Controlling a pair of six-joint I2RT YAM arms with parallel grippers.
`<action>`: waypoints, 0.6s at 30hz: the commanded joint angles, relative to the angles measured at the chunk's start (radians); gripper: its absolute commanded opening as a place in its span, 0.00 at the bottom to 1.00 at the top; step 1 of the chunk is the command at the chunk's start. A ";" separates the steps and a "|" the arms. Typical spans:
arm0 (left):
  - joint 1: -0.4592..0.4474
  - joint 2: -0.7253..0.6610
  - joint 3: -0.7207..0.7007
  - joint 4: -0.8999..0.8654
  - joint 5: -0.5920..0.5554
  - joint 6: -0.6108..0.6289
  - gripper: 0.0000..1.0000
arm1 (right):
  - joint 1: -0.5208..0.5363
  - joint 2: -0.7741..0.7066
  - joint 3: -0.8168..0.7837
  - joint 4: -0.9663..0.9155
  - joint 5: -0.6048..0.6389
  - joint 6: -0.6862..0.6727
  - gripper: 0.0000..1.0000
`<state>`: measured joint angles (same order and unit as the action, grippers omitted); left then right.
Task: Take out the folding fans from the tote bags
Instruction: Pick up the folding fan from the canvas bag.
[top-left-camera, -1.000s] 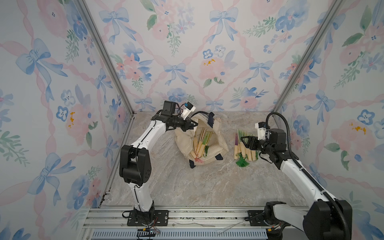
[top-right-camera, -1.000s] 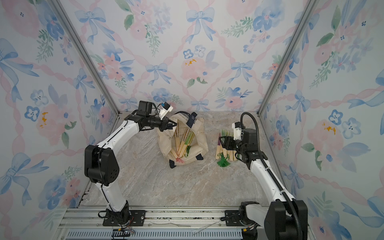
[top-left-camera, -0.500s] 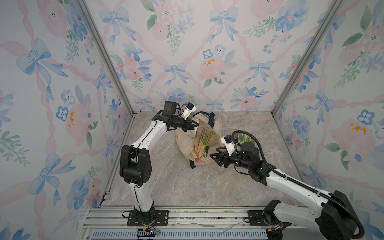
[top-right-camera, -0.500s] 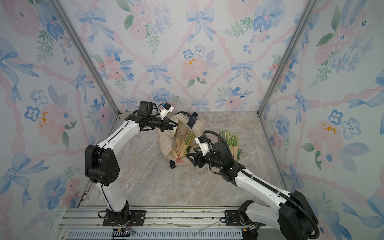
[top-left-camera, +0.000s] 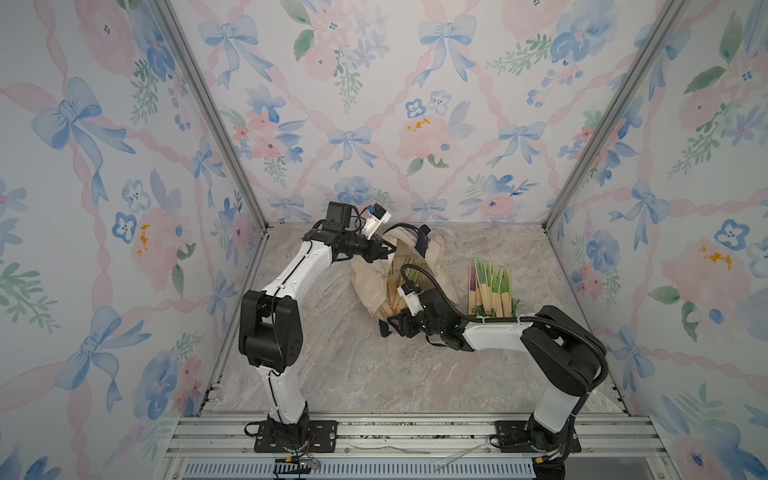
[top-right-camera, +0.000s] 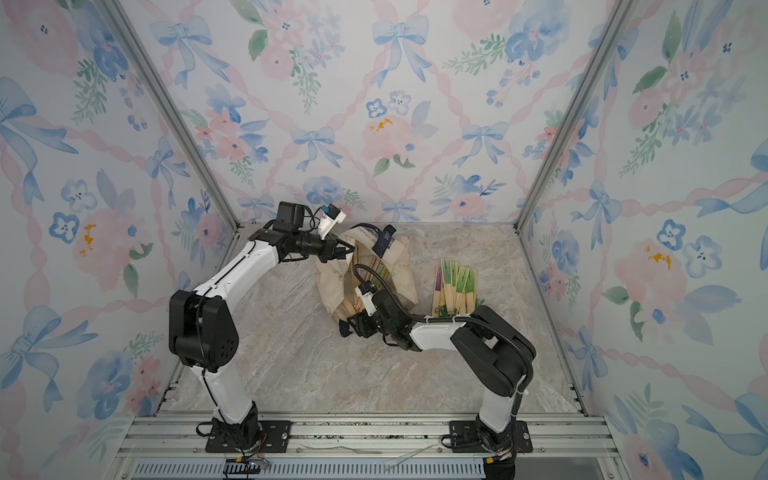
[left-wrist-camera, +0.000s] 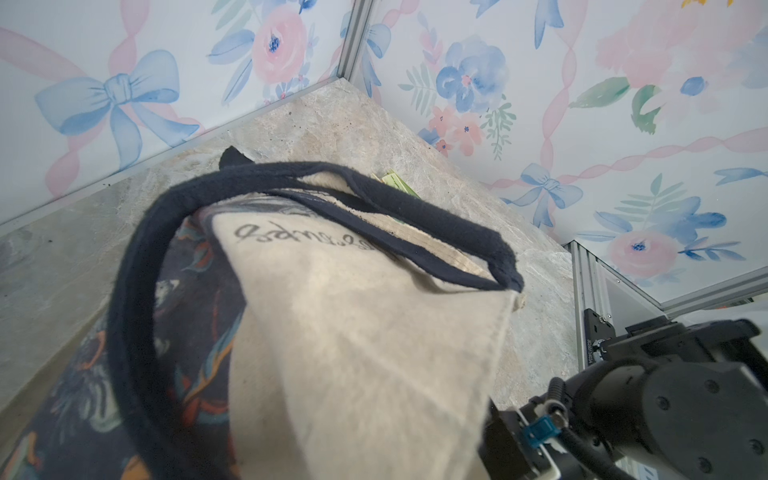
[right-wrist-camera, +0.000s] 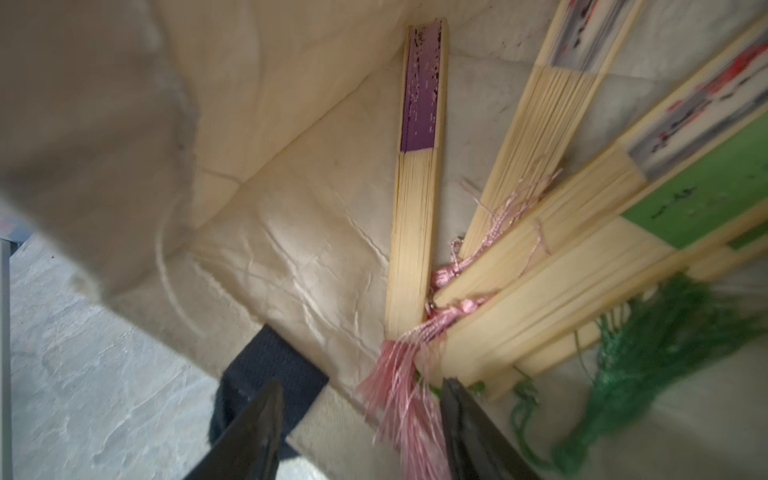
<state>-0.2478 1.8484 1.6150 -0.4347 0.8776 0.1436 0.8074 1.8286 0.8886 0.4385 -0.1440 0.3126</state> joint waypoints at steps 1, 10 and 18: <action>0.005 -0.047 0.025 0.024 0.047 -0.015 0.00 | -0.004 0.065 0.097 0.038 0.008 0.023 0.61; 0.002 -0.047 0.027 0.024 0.044 -0.035 0.00 | -0.054 0.228 0.243 0.010 -0.033 0.124 0.60; -0.005 -0.042 0.026 0.024 0.052 -0.028 0.00 | -0.102 0.280 0.264 0.026 -0.091 0.195 0.59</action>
<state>-0.2481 1.8484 1.6150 -0.4351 0.8913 0.1253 0.7170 2.0705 1.1381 0.4767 -0.2134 0.4694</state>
